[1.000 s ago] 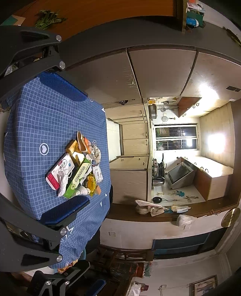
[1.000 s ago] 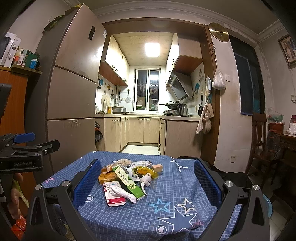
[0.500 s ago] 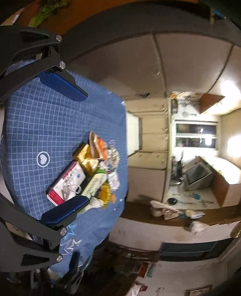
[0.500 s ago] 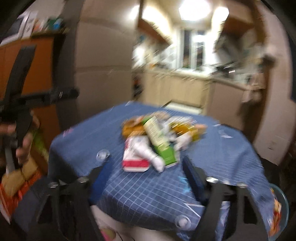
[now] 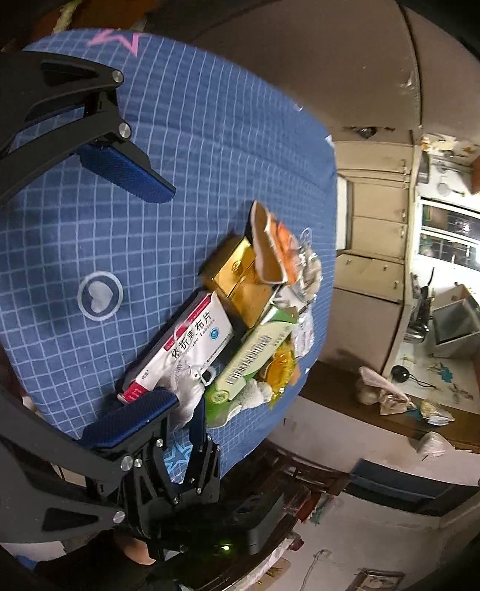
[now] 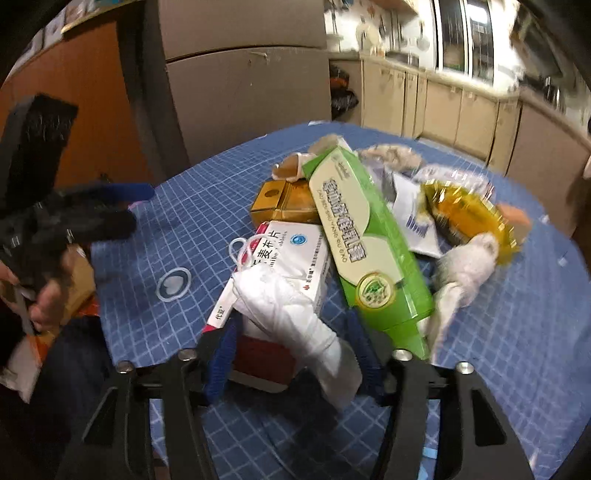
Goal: Collect trash
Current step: 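Grasp the white cable with the right tool while the left tool grasps the white-red medicine box, then carry the cable and medicine box with both tools over the white bucket, then open the right tool dropping the cable while the left tool drops the medicine box into the bucket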
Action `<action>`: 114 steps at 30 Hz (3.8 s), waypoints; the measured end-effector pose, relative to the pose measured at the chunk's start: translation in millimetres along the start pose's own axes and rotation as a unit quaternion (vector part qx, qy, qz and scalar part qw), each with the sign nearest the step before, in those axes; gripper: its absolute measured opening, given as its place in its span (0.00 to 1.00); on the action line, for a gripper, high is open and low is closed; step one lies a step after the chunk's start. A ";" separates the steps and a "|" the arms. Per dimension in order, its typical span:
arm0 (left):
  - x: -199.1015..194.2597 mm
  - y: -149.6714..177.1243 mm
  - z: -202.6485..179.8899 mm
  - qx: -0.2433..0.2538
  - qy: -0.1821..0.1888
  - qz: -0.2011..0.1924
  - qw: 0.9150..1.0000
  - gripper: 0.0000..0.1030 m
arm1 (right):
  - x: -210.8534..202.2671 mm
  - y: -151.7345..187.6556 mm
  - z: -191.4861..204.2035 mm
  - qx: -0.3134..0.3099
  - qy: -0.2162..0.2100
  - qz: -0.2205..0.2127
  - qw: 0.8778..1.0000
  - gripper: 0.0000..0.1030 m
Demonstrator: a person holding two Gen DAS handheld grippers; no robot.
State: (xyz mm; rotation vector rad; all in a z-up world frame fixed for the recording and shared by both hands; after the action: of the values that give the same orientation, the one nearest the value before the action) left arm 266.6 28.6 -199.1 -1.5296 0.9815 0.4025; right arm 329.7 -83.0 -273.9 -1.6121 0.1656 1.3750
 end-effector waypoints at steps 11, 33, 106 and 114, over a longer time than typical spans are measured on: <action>23.2 -0.5 10.6 -0.024 -0.012 0.025 0.999 0.95 | 4.6 -0.5 36.8 0.107 -0.122 0.019 0.987 0.19; 81.8 11.3 -36.6 0.043 -0.113 0.069 0.990 0.63 | -86.8 45.7 -27.3 0.187 0.026 -0.123 0.974 0.19; 241.5 234.6 -502.7 0.509 0.180 0.284 0.792 0.64 | -164.1 592.7 -179.6 0.625 0.253 -0.022 0.738 0.43; 244.8 234.7 -503.2 0.518 0.171 0.279 0.790 0.64 | -181.5 599.9 -183.9 0.626 0.285 -0.032 0.725 0.52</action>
State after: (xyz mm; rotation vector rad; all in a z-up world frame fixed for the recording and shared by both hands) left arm 90.5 -510.4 -415.2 -0.2749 1.5850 -0.0628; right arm 7.4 -609.5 -487.3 -0.7370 1.1316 0.3541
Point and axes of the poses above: each gripper's, at about its wrist camera, not at the fingertips, and x roughly the way its jaws point, z to its left, y to its underside, the point moved 9 cm from there along x, roughly the way its jaws point, and after that the axes turned 9 degrees about z, right-handed, at the moved point
